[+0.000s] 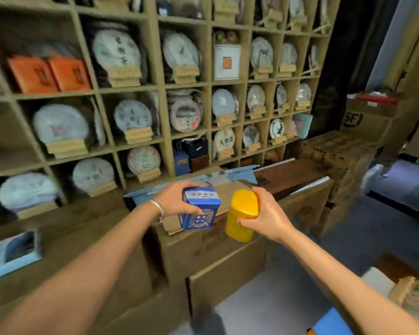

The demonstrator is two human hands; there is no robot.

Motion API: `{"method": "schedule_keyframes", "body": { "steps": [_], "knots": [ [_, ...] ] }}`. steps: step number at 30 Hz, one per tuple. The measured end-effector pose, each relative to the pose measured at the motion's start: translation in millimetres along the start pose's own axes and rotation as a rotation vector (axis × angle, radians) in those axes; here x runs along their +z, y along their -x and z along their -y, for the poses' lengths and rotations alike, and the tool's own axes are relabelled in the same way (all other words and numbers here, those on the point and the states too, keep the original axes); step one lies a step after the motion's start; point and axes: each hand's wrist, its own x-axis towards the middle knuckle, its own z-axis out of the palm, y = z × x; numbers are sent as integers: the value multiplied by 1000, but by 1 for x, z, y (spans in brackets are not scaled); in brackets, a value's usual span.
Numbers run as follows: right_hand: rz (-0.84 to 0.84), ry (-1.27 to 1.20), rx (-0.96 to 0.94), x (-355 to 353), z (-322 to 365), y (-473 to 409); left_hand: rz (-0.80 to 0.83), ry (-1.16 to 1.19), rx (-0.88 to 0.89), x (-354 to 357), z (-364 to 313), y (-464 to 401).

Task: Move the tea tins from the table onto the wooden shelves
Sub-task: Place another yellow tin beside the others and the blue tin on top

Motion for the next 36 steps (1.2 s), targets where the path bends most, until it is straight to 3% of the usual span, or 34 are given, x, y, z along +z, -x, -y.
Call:
{"method": "schedule_keyframes", "body": {
  "steps": [7, 12, 20, 26, 36],
  "knots": [
    [97, -104, -224, 66, 148, -59, -284, 98, -194, -131, 61, 108],
    [207, -179, -402, 121, 253, -93, -447, 87, -241, -216, 100, 172],
    [334, -285, -494, 212, 408, -163, -500, -85, -304, -353, 180, 249],
    [357, -319, -562, 252, 496, -219, -587, -55, -318, -419, 237, 280],
    [375, -320, -645, 291, 597, -340, -591, -53, -279, -515, 301, 229]
  ]
}}
